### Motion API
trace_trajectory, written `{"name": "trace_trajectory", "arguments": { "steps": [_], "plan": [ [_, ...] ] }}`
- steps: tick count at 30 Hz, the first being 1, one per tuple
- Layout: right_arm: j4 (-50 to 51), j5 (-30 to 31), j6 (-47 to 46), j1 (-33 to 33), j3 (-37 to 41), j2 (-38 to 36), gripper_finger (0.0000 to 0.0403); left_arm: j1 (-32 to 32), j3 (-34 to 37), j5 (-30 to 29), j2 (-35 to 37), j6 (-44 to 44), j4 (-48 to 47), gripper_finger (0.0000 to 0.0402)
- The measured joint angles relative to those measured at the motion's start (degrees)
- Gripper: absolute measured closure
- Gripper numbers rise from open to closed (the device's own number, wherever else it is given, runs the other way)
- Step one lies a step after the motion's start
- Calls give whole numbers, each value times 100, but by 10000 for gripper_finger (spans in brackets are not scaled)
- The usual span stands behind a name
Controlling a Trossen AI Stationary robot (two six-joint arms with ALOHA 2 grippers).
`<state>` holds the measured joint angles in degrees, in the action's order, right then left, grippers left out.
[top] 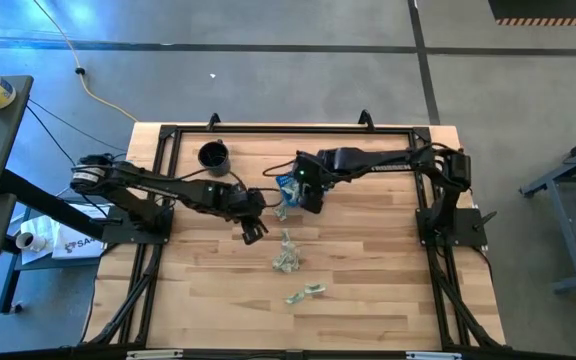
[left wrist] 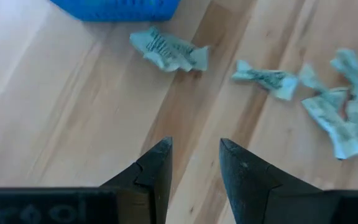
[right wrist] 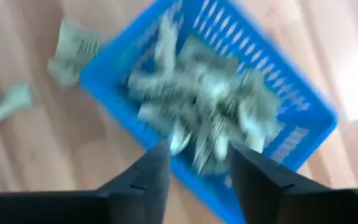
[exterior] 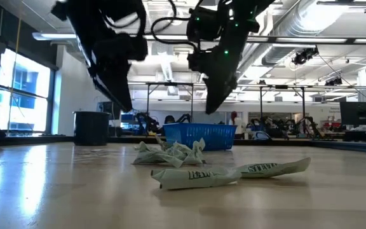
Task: Pick and place Stevia / Truvia into bins
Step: Put the green stevia packet into the blue bin
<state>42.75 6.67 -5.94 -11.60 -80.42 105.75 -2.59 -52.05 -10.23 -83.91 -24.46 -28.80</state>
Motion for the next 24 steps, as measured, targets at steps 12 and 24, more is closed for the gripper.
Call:
{"name": "trace_trajectory", "arguments": {
  "steps": [12, 24],
  "plan": [
    [939, 1109, -1336, 1165, 1242, -1419, 129, 1032, -4, 1398, -779, -648, 1287, 224],
    [2, 1319, -3461, 1669, 2597, -2302, 120, 1502, -6, 2270, -1059, -1156, 1595, 181]
  ]
}}
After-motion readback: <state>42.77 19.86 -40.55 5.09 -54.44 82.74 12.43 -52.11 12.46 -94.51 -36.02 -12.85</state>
